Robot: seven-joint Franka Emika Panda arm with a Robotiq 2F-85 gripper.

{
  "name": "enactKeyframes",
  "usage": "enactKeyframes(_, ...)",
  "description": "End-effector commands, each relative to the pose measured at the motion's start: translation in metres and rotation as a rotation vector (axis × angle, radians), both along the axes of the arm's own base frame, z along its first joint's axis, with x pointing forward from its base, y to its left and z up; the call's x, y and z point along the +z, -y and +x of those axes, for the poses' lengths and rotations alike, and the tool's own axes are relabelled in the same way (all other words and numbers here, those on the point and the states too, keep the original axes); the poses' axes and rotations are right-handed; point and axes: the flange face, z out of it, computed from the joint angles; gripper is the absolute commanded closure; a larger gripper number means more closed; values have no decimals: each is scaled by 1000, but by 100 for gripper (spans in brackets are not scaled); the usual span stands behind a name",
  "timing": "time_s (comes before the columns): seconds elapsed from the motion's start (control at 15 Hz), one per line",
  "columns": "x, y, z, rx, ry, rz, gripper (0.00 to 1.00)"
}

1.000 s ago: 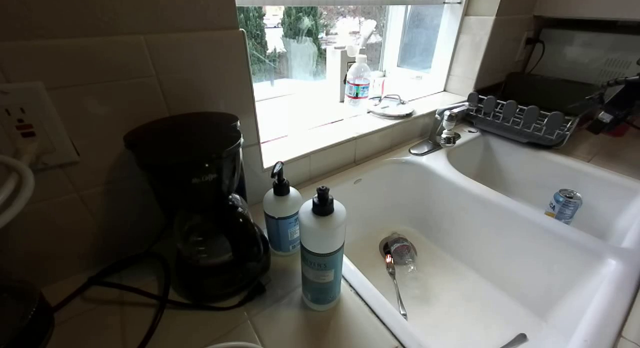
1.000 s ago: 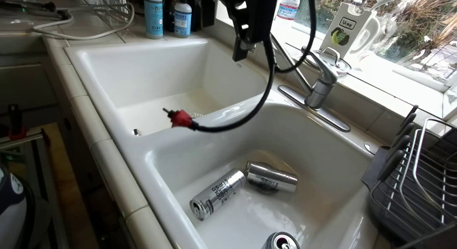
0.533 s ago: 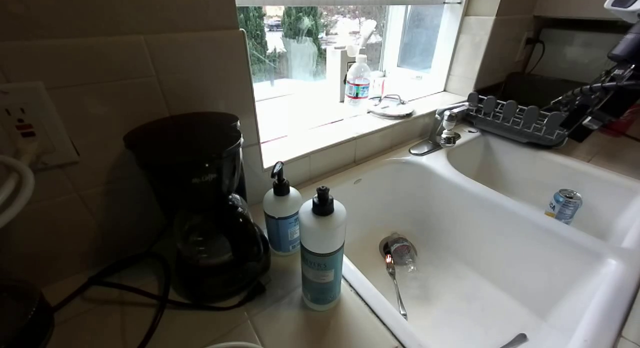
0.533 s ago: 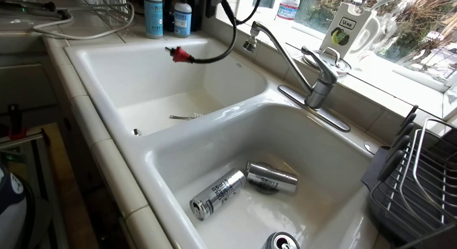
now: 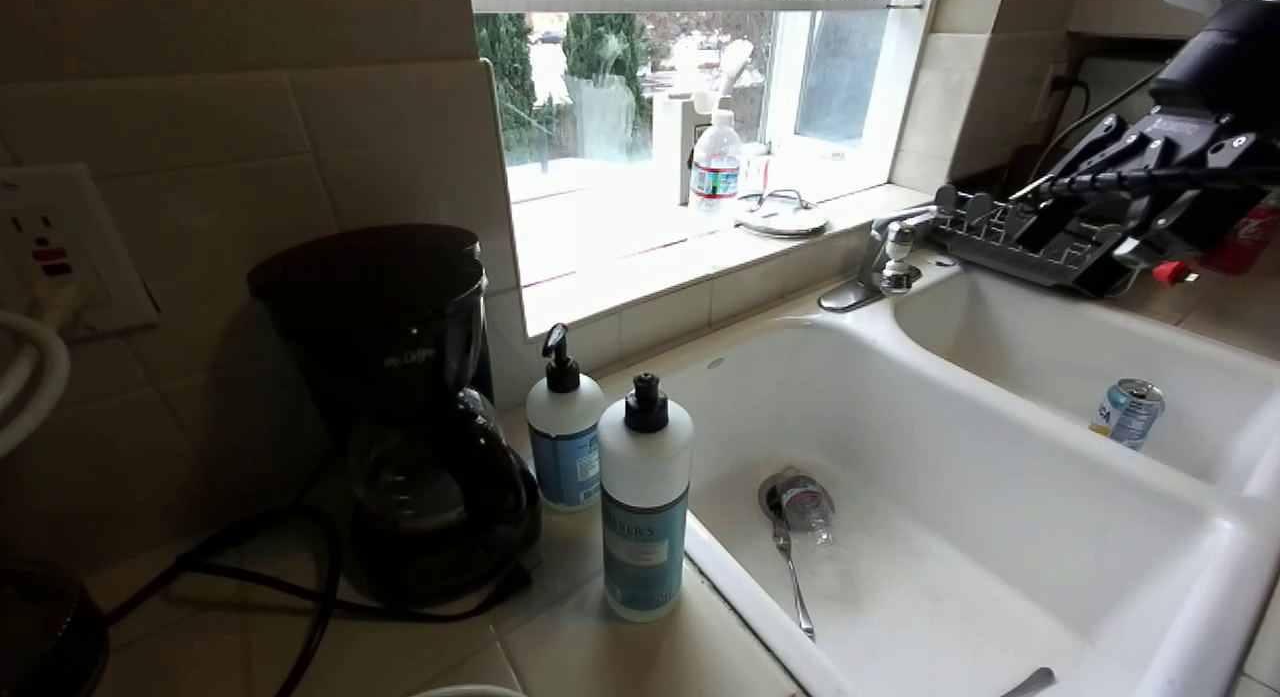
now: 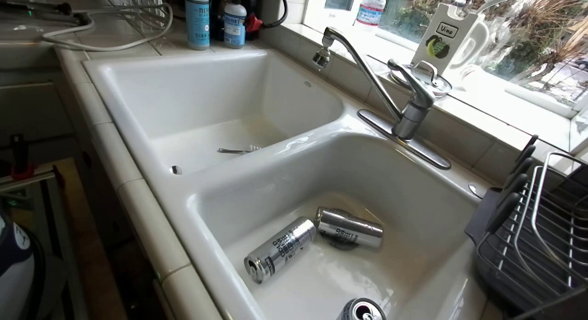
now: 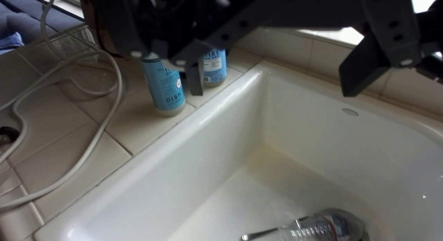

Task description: Move the blue bottle to the right side of the sink

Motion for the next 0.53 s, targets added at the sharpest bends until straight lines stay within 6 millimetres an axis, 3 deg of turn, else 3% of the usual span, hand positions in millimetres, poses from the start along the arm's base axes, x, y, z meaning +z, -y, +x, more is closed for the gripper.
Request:
enactKeyframes(0.0, 0, -6, 3, 20, 17, 7, 0)
enactKeyframes(0.4, 1, -5, 8, 41, 35, 14, 0)
enactKeyframes(0.47, -2, -16, 11, 72, 33, 13, 0)
